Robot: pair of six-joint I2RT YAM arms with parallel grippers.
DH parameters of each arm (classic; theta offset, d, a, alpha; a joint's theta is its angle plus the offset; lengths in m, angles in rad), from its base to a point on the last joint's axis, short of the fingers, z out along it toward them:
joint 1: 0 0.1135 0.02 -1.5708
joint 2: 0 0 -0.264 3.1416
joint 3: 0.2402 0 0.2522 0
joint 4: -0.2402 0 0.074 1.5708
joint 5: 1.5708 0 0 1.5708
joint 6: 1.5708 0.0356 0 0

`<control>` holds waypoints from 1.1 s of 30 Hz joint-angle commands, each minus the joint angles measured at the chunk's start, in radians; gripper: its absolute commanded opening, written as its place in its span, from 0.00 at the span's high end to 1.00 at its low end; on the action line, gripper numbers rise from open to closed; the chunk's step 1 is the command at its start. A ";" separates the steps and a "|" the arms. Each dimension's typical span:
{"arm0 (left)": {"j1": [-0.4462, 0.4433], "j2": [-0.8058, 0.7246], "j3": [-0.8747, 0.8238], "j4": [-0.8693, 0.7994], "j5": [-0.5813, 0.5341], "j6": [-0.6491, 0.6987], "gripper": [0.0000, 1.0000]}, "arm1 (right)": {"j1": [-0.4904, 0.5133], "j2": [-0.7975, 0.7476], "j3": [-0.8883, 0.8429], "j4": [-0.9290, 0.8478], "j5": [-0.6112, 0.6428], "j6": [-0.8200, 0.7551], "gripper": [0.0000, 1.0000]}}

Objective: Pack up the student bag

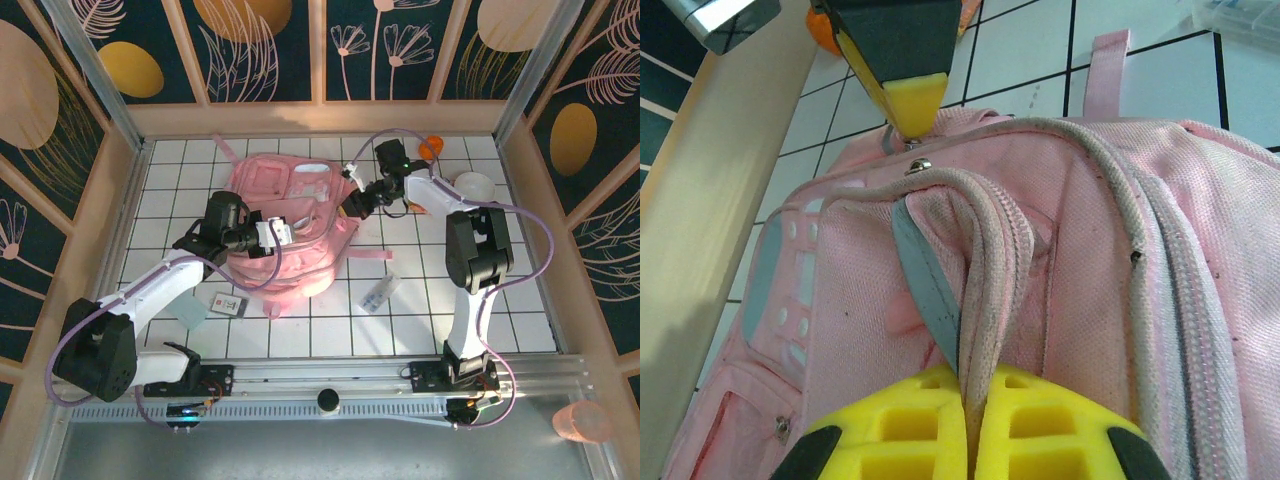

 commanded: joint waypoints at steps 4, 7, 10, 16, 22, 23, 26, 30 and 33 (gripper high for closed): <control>-0.005 -0.015 0.048 0.063 0.014 0.028 1.00 | 0.017 -0.038 0.039 -0.072 0.019 0.106 1.00; -0.007 -0.016 0.047 0.066 0.023 0.025 1.00 | 0.010 -0.036 0.019 -0.044 0.048 0.076 1.00; -0.007 -0.024 0.043 0.068 0.030 0.023 1.00 | -0.016 -0.037 -0.007 0.007 0.050 0.033 0.83; -0.007 -0.040 0.031 0.080 0.043 0.010 1.00 | -0.028 -0.035 -0.062 0.088 0.022 -0.131 0.60; -0.007 -0.038 0.037 0.085 0.049 0.008 1.00 | -0.027 -0.019 -0.102 0.149 -0.009 -0.270 0.51; -0.007 -0.038 0.038 0.085 0.052 0.008 1.00 | -0.028 -0.016 -0.105 0.157 -0.013 -0.283 0.50; -0.007 -0.034 0.044 0.084 0.058 0.008 1.00 | -0.029 0.007 -0.099 0.181 -0.034 -0.309 0.50; -0.007 -0.033 0.046 0.085 0.070 0.007 1.00 | -0.029 0.037 -0.092 0.181 -0.100 -0.370 0.52; -0.007 -0.031 0.048 0.086 0.080 0.007 1.00 | -0.029 0.063 -0.072 0.148 -0.162 -0.423 0.56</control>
